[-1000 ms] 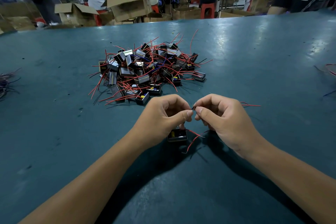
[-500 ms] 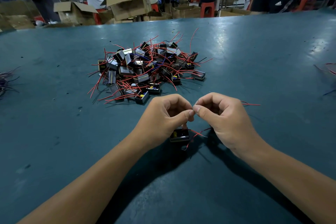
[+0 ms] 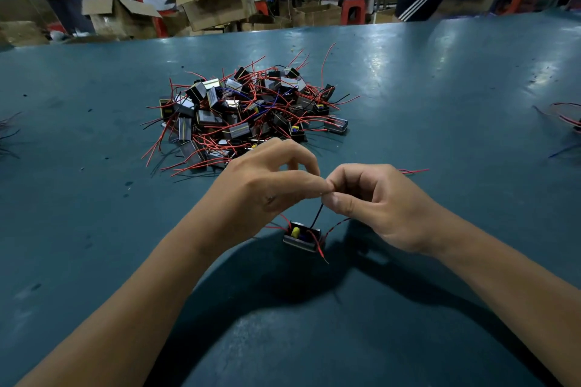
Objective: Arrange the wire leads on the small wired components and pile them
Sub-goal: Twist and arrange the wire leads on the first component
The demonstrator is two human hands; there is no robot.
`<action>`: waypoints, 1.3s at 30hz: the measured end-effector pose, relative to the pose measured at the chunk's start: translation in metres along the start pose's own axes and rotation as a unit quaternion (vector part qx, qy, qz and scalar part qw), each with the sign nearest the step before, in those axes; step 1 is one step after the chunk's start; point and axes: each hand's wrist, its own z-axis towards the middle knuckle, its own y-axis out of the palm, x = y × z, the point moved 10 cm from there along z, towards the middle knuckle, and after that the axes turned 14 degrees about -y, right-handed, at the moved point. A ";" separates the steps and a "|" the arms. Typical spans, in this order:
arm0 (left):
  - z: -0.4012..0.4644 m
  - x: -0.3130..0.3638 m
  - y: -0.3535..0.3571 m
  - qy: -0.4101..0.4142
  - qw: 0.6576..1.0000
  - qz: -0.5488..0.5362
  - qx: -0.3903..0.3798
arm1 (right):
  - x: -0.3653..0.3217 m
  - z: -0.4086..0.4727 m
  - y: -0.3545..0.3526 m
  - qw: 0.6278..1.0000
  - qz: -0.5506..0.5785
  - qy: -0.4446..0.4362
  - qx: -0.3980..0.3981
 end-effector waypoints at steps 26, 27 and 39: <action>-0.003 -0.032 0.018 -0.137 0.948 -0.278 -0.081 | -0.004 -0.003 0.007 0.997 0.068 0.019 -0.022; -0.003 -0.032 0.018 -0.138 0.947 -0.281 -0.076 | -0.004 -0.003 0.007 0.997 0.069 0.019 -0.021; -0.001 -0.014 0.010 -0.108 0.983 -0.134 -0.070 | -0.003 -0.004 0.007 1.000 -0.001 0.014 -0.015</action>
